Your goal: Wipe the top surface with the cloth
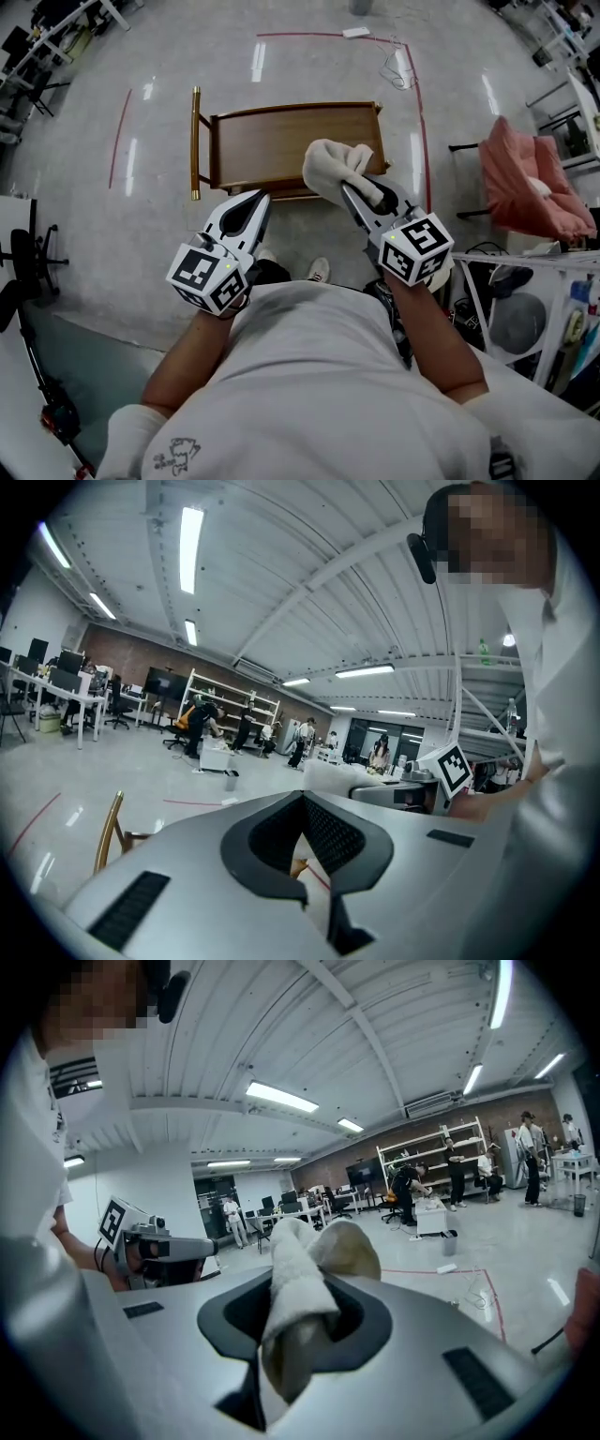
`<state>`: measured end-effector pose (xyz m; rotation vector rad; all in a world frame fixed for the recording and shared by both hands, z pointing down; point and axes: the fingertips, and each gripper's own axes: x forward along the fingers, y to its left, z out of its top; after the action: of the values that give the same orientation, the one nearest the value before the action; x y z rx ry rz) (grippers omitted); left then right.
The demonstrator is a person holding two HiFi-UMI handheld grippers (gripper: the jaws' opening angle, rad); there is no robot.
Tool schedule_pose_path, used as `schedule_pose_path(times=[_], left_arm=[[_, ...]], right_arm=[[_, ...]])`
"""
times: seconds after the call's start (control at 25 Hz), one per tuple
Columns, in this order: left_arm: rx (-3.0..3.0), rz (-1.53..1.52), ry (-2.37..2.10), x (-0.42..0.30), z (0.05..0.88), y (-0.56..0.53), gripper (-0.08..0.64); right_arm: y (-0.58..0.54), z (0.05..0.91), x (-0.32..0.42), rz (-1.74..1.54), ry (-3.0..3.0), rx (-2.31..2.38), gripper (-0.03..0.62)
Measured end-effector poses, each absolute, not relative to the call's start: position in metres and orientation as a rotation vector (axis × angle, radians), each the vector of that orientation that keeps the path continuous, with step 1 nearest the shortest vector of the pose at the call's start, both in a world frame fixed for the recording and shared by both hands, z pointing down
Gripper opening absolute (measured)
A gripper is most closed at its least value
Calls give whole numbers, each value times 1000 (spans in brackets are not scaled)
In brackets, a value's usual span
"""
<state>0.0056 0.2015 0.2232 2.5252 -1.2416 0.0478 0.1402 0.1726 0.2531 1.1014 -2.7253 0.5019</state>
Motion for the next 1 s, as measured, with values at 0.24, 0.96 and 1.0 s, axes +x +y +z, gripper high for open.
schedule_pose_path(times=[0.24,0.96,1.0], left_arm=[[2543,30,-1211,-17,213,234,8],[2598,21,-1131,-133,206,333,7],[2603,20,-1126,-136,205,335,8]], right_arm=[[217,233,102,470,-2771,1158,89],[323,220,-44,395,-2804,1238,87],[325,218,-48,387,-2804,1239,87]])
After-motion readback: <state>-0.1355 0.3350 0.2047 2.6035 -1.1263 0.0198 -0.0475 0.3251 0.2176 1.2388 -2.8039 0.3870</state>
